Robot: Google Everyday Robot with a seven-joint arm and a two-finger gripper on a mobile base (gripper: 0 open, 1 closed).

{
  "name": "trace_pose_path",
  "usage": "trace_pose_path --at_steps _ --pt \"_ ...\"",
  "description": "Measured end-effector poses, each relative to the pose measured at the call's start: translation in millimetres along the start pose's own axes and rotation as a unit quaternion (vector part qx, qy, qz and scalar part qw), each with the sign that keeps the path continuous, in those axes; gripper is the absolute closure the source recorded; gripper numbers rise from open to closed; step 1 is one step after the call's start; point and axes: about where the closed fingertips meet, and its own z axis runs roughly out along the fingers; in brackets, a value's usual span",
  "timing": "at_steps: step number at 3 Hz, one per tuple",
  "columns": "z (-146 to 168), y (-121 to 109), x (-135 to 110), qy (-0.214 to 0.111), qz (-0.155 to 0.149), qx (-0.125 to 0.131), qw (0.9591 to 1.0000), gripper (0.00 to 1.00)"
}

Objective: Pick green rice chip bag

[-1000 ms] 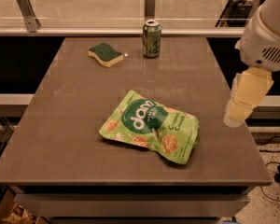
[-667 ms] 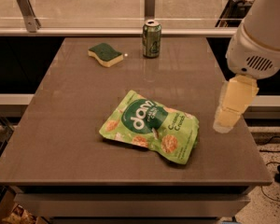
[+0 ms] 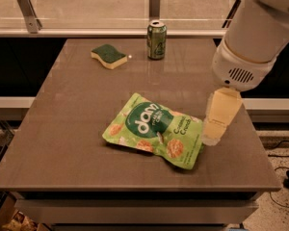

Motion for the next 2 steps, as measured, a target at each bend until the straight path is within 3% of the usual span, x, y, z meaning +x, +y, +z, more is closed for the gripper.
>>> trace_pose_path --at_steps 2 --pt "22.9 30.4 -24.1 -0.006 0.01 -0.023 0.9997 0.0"
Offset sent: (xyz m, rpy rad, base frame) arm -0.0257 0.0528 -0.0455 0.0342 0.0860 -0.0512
